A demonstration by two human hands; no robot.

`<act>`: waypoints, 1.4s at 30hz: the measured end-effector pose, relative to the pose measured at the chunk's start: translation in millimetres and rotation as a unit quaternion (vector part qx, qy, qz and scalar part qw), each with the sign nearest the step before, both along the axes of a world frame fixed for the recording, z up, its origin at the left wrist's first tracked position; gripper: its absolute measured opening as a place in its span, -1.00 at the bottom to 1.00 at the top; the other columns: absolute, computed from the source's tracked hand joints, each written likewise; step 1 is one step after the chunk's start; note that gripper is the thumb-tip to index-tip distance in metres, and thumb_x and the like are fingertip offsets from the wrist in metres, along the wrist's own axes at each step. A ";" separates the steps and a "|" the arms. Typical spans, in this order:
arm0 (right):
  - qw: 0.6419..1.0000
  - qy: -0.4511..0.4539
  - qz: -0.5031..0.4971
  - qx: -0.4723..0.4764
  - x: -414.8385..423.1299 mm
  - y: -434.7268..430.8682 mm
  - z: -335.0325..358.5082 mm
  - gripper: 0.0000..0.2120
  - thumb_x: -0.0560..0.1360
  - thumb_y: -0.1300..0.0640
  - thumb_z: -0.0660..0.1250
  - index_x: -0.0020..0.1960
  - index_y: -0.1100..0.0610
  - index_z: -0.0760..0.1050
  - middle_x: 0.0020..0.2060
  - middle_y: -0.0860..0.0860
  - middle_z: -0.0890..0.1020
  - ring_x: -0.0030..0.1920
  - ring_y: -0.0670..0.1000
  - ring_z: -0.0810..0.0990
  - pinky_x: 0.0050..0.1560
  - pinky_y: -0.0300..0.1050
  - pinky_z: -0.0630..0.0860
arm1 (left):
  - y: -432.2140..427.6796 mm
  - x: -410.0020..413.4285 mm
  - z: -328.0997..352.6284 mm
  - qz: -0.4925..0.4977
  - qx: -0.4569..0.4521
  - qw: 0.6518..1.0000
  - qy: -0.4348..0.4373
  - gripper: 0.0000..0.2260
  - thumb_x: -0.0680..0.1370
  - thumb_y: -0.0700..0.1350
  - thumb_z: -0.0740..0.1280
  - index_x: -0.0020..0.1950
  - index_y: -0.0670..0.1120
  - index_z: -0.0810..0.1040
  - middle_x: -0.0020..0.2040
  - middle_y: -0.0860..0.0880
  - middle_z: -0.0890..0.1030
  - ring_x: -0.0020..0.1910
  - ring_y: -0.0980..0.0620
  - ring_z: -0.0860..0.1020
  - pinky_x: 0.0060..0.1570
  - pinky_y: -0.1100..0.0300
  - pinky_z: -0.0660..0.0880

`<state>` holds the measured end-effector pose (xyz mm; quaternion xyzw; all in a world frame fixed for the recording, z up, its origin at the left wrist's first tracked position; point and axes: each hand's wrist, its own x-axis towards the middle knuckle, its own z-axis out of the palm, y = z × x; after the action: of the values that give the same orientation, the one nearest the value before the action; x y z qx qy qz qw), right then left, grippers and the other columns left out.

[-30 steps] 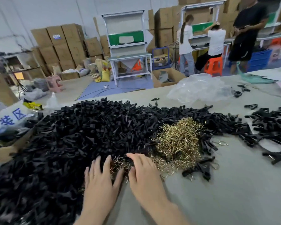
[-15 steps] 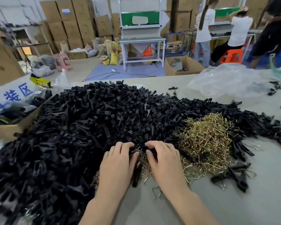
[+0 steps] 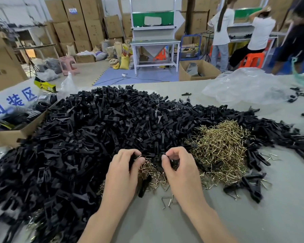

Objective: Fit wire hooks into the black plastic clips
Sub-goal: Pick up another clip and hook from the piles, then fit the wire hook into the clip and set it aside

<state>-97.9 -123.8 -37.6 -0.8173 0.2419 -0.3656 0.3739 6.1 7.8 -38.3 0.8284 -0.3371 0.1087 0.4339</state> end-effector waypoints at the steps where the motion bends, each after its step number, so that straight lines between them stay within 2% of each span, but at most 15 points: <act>1: 1.000 -0.008 0.004 0.012 -0.7 0.0 1.4 -0.92 0.54 -0.08 0.30 -0.06 -0.17 0.40 -0.13 -0.25 0.53 0.05 -0.19 0.47 0.03 -0.29 0.38 | 0.5 -0.9 0.3 -0.003 -0.011 1.000 0.008 -0.86 0.57 0.20 0.21 0.08 0.24 0.46 0.05 0.30 0.51 0.11 0.19 0.50 0.04 0.15 0.48; 4: 0.999 -0.031 0.015 0.039 -1.8 0.5 5.1 -0.83 0.51 -0.14 0.32 -0.14 -0.16 0.34 -0.16 -0.21 0.50 0.01 -0.14 0.49 -0.07 -0.38 0.35 | 0.7 -1.9 -1.1 -0.004 -0.029 0.999 0.035 -0.81 0.56 0.29 0.17 0.09 0.29 0.44 0.01 0.28 0.54 -0.01 0.18 0.55 -0.07 0.18 0.48; 7: 0.997 -0.047 0.025 0.049 -1.9 -0.6 5.5 -0.75 0.49 -0.17 0.32 -0.21 -0.12 0.29 -0.19 -0.20 0.46 -0.11 -0.09 0.47 -0.15 -0.36 0.34 | -0.1 -2.9 -2.0 -0.003 -0.028 0.999 0.044 -0.83 0.58 0.31 0.16 0.03 0.28 0.41 -0.28 0.15 0.53 -0.37 0.21 0.49 -0.33 0.24 0.38; 9: 0.996 -0.053 0.031 0.062 -1.3 -1.1 6.0 -0.75 0.46 -0.16 0.31 -0.21 -0.09 0.28 -0.24 -0.13 0.45 -0.21 -0.07 0.44 -0.21 -0.34 0.34 | -0.2 -4.2 -1.1 0.004 -0.033 0.998 0.047 -0.79 0.59 0.34 0.09 -0.01 0.27 0.37 -0.35 0.15 0.52 -0.45 0.19 0.46 -0.41 0.28 0.32; 13: 0.986 -0.084 0.053 0.135 -0.6 -2.6 7.4 -0.82 0.40 -0.09 0.33 -0.19 -0.12 0.32 -0.21 -0.09 0.52 -0.14 -0.07 0.53 -0.20 -0.35 0.41 | -0.5 -4.4 -1.2 0.037 -0.064 0.995 0.074 -0.63 0.58 0.42 -0.10 -0.06 0.21 0.30 -0.22 0.15 0.54 -0.39 0.12 0.49 -0.43 0.14 0.41; 15: 0.981 -0.085 0.075 0.155 0.3 -2.5 7.3 -0.83 0.45 0.01 0.38 -0.14 -0.14 0.37 -0.29 -0.13 0.45 -0.21 -0.07 0.51 -0.24 -0.36 0.41 | -0.5 -3.3 -1.6 0.034 -0.067 0.994 0.082 -0.64 0.58 0.40 -0.11 -0.07 0.21 0.30 -0.20 0.13 0.53 -0.37 0.11 0.49 -0.40 0.07 0.44; 18: 0.977 -0.085 0.098 0.169 2.4 -2.1 7.4 -0.74 0.51 0.13 0.41 -0.01 -0.21 0.44 -0.32 -0.22 0.39 -0.34 -0.16 0.39 -0.31 -0.38 0.39 | -0.9 -1.9 -4.1 0.013 -0.090 0.991 0.103 -0.77 0.59 0.22 -0.04 -0.04 0.19 0.34 -0.11 0.13 0.50 -0.17 0.07 0.50 -0.24 0.03 0.47; 21: 0.962 -0.108 0.115 0.224 4.4 -2.0 8.8 -0.63 0.53 0.14 0.43 0.13 -0.31 0.46 -0.25 -0.24 0.45 -0.21 -0.03 0.58 -0.24 -0.31 0.48 | -2.2 -2.5 -4.4 0.004 -0.087 0.991 0.100 -0.81 0.58 0.13 -0.02 0.02 0.23 0.37 -0.05 0.19 0.50 -0.08 0.12 0.49 -0.18 0.16 0.43; 24: 0.951 -0.122 0.129 0.253 5.2 -2.3 10.3 -0.56 0.56 0.12 0.43 0.26 -0.34 0.45 -0.01 -0.28 0.57 -0.02 -0.18 0.67 -0.05 -0.36 0.54 | -1.3 -2.6 -1.9 0.024 -0.074 0.995 0.061 -0.77 0.63 0.20 -0.04 0.12 0.32 0.38 0.00 0.27 0.52 0.01 0.12 0.51 -0.05 0.22 0.41; 26: 0.945 -0.124 0.137 0.271 6.1 -3.3 11.9 -0.59 0.56 0.14 0.43 0.27 -0.29 0.47 0.08 -0.19 0.66 0.07 -0.18 0.68 0.09 -0.39 0.53 | 0.4 -3.1 2.8 0.027 -0.073 0.997 0.028 -0.76 0.66 0.22 -0.04 0.18 0.34 0.39 0.10 0.30 0.52 0.12 0.13 0.50 0.03 0.26 0.39; 31: 0.934 -0.132 0.150 0.296 5.8 -7.0 15.0 -0.68 0.56 0.20 0.43 0.19 -0.17 0.57 0.01 -0.11 0.72 0.10 -0.10 0.69 0.18 -0.24 0.57 | -0.5 -10.7 14.5 0.006 -0.099 0.995 -0.002 -0.62 0.66 0.20 0.07 0.45 0.22 0.39 -0.07 0.17 0.43 -0.15 0.10 0.49 -0.16 0.43 0.40; 35: 0.898 -0.177 0.171 0.364 5.5 -8.7 18.2 -0.70 0.41 0.09 0.51 0.10 -0.19 0.63 0.02 -0.02 0.73 0.05 0.04 0.72 0.00 -0.16 0.64 | -7.5 -19.6 14.2 -0.034 -0.100 0.992 0.071 -0.54 0.66 0.17 0.01 0.57 0.16 0.20 -0.03 0.23 0.37 -0.16 0.14 0.48 -0.17 0.44 0.41; 37: 0.875 -0.193 0.191 0.400 5.6 -9.0 18.8 -0.68 0.37 0.06 0.50 0.10 -0.16 0.64 0.02 0.04 0.73 0.05 0.08 0.72 -0.01 -0.14 0.65 | -8.7 -22.8 14.8 -0.039 -0.097 0.992 0.068 -0.54 0.62 0.09 0.08 0.53 0.09 0.29 0.03 0.22 0.45 -0.04 0.17 0.55 -0.06 0.46 0.42; 39: 0.863 -0.193 0.206 0.419 6.8 -8.8 17.1 -0.70 0.45 0.16 0.47 0.12 -0.13 0.63 0.03 0.09 0.73 0.07 0.11 0.72 0.02 -0.12 0.65 | -8.8 -23.7 14.9 -0.034 -0.118 0.988 0.097 -0.63 0.60 0.05 0.20 0.40 0.13 0.46 -0.01 0.17 0.60 -0.02 0.19 0.62 -0.03 0.45 0.47; 42: 0.853 -0.176 0.228 0.435 7.4 -7.6 13.7 -0.61 0.56 0.35 0.37 0.15 -0.13 0.62 0.05 0.11 0.72 0.13 0.09 0.70 0.07 -0.15 0.63 | -8.9 -24.1 16.3 -0.044 -0.169 0.969 0.176 -0.81 0.55 0.05 0.34 0.13 0.30 0.54 -0.12 0.11 0.67 -0.25 0.15 0.65 -0.27 0.39 0.51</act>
<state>-90.5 -131.4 -23.9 -0.5254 0.1136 -0.2656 0.8003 -18.0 -1.2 -22.0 0.7338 -0.2680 -0.0022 0.6243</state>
